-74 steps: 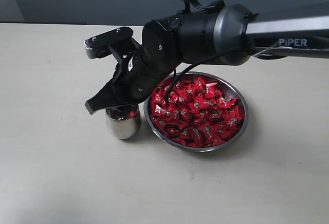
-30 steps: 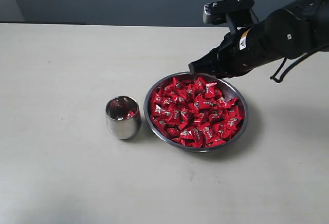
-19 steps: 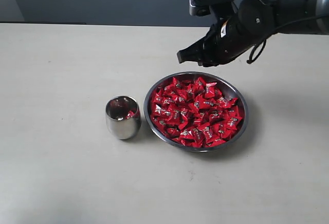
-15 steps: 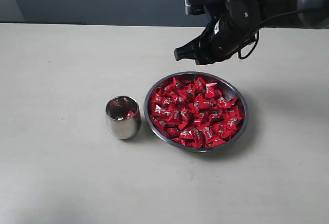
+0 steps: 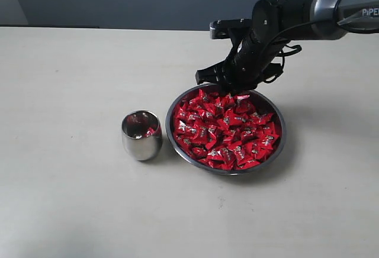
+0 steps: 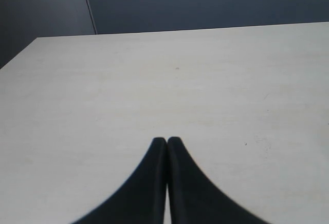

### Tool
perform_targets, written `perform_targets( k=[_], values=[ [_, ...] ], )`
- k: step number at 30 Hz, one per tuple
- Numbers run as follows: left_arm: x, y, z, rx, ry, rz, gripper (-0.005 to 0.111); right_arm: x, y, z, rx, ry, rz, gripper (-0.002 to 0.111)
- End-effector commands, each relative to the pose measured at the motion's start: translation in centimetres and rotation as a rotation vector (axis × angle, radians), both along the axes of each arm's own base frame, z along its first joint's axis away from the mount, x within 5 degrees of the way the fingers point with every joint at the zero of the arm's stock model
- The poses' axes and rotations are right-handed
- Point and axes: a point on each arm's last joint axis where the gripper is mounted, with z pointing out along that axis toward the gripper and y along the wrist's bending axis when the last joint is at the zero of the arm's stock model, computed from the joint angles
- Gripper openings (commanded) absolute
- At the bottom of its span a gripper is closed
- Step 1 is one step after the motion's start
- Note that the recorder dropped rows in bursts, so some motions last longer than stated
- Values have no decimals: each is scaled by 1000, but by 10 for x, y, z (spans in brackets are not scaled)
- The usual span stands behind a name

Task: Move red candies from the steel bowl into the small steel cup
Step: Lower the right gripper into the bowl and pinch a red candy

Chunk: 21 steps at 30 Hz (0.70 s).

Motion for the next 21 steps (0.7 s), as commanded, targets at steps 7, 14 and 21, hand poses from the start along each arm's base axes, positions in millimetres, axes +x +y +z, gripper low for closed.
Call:
perform_targets(
  k=[7, 14, 21],
  values=[
    [0, 0, -1, 2, -8, -8, 0, 2, 0, -3, 14, 17, 3, 26],
    [0, 0, -1, 2, -8, -8, 0, 8, -9, -3, 7, 13, -18, 26],
    [0, 0, -1, 2, -8, -8, 0, 13, -19, -2, 70, 59, -8, 26]
  ],
)
